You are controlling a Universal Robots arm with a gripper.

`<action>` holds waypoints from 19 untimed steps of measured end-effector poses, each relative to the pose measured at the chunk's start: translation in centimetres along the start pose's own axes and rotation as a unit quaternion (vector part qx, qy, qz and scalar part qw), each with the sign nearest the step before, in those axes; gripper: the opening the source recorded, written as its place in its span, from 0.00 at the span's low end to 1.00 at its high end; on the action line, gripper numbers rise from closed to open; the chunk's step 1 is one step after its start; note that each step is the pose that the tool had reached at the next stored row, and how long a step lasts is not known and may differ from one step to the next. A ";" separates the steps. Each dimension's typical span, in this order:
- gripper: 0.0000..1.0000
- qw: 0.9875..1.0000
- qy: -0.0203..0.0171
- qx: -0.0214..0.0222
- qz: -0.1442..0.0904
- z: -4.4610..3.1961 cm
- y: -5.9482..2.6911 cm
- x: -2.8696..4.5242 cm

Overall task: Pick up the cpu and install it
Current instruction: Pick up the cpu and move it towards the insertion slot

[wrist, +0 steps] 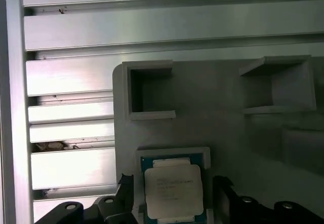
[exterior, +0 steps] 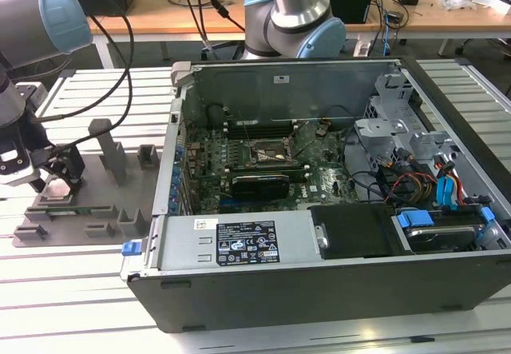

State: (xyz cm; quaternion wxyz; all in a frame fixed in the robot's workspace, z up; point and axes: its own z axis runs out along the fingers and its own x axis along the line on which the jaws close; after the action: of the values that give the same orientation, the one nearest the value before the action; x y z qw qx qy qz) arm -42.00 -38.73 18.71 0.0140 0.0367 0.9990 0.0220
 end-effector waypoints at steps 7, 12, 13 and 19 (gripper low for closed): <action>0.72 1.000 0.000 0.001 -0.002 0.45 0.55 0.11; 0.72 1.000 -0.001 0.014 -0.003 0.47 0.52 0.42; 0.72 1.000 -0.001 0.014 -0.003 0.47 0.52 0.42; 0.72 1.000 -0.001 0.014 -0.003 0.21 0.54 0.41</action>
State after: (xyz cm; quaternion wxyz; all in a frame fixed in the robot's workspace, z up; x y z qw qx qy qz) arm -42.37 -38.16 18.51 0.0146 0.0344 0.9993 0.0076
